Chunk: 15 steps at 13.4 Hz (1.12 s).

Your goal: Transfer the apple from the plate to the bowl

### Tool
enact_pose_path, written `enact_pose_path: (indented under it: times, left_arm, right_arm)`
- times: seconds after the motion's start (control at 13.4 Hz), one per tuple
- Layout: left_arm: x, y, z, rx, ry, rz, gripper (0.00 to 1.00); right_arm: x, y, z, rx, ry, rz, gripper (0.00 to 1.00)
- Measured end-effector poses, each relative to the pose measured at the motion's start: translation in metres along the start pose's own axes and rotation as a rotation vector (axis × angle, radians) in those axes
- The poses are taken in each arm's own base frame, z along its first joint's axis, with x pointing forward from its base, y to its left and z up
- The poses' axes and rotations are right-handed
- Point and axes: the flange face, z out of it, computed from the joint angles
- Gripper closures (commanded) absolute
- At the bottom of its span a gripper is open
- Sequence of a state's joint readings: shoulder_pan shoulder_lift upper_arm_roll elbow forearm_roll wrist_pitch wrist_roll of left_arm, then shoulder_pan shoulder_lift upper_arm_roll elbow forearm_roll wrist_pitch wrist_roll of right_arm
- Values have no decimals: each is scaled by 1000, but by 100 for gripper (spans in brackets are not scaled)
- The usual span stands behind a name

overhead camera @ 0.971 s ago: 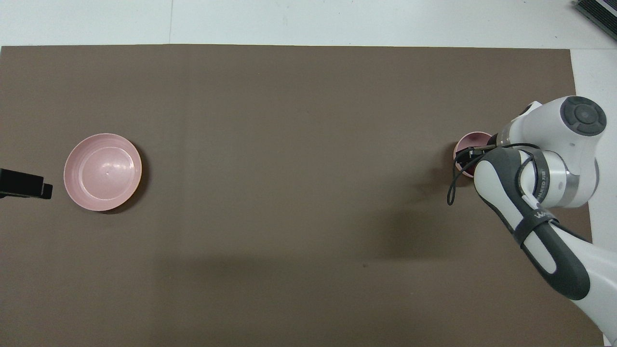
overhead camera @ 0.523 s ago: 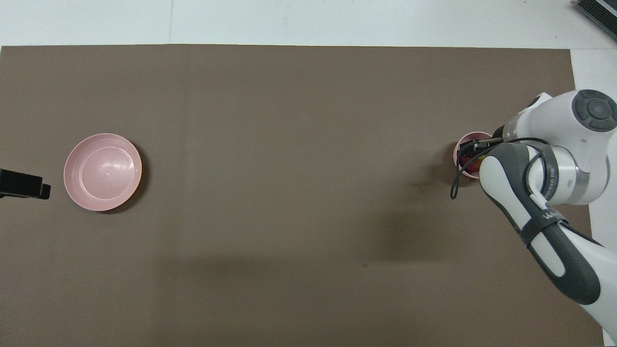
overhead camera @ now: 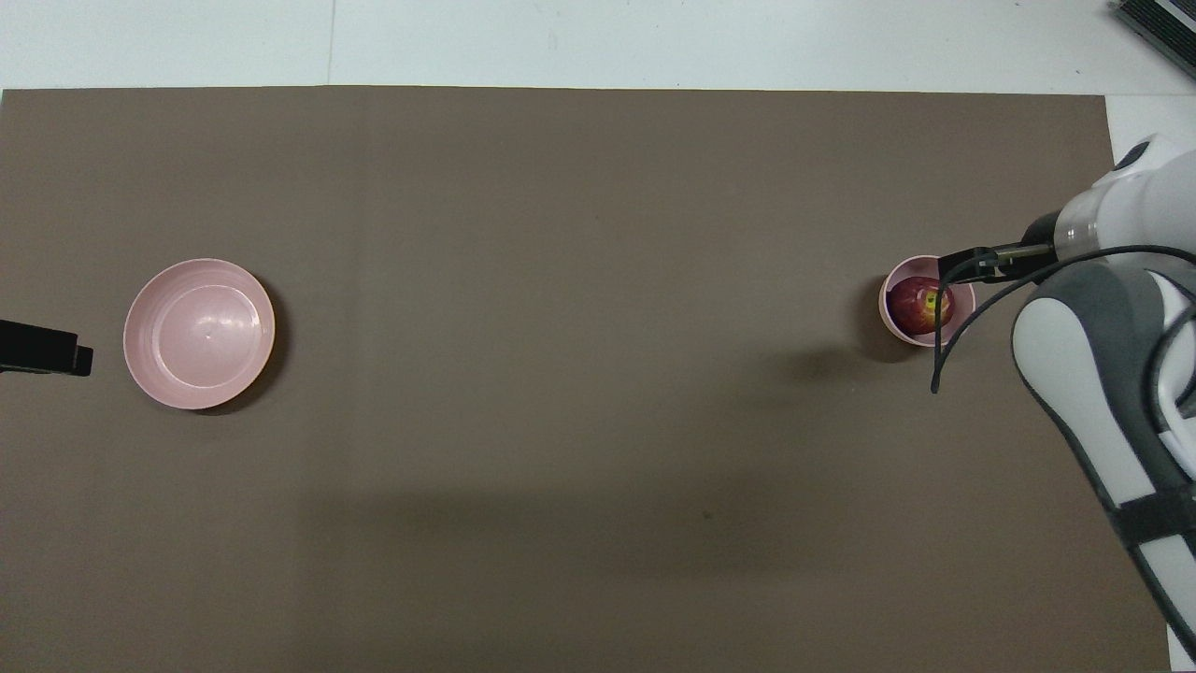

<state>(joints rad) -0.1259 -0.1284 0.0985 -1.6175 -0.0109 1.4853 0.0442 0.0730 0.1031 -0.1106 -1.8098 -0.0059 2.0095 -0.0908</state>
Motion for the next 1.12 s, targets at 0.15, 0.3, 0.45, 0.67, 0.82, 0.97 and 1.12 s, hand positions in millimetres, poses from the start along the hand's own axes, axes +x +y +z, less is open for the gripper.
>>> enact_pose_path:
  times: [0.15, 0.3, 0.45, 0.67, 0.82, 0.97, 1.12]
  left_arm:
    - [0, -6, 0, -1, 0, -11, 0]
    - [0, -6, 0, -1, 0, -11, 0]
    - [0, -6, 0, -1, 0, -11, 0]
    - [0, -6, 0, -1, 0, -11, 0]
    - [0, -6, 0, -1, 0, -11, 0]
    - [0, -6, 0, -1, 0, -11, 0]
    - [0, -6, 0, -1, 0, -11, 0]
  right_arm:
    - [-12, 0, -32, 7, -6, 1, 0]
    - [-25, 1, -61, 13, -20, 2, 0]
    - [-38, 1, -91, 19, -43, 3, 0]
    - [-50, 2, -141, 24, -69, 3, 0]
    - [-56, 2, -165, 26, -86, 2, 0]
    - [-62, 2, -187, 28, -100, -8, 0]
    - [-65, 2, -201, 27, -81, -11, 0]
